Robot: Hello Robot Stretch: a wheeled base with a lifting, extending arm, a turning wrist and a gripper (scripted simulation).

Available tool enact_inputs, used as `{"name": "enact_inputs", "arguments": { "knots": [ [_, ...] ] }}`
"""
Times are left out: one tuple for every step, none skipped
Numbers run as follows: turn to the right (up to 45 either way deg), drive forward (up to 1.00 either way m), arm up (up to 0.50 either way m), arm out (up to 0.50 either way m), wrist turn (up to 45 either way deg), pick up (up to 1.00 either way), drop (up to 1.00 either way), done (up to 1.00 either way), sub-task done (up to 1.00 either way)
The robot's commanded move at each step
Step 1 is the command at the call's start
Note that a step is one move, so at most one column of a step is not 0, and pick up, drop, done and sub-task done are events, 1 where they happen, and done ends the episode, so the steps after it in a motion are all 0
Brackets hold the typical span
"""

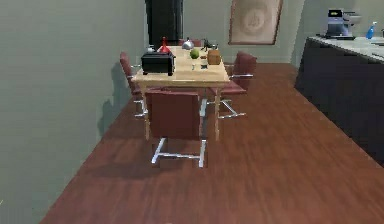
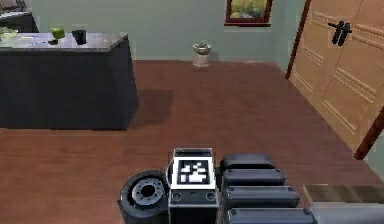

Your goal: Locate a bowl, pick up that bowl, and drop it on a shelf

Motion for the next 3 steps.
{"name": "enact_inputs", "arguments": {
  "knots": [
    [-45.0,0.0,0.0,0.0,0.0,0.0,0.0,0.0,0.0],
    [-45.0,0.0,0.0,0.0,0.0,0.0,0.0,0.0,0.0],
    [-45.0,0.0,0.0,0.0,0.0,0.0,0.0,0.0,0.0]
  ]
}}
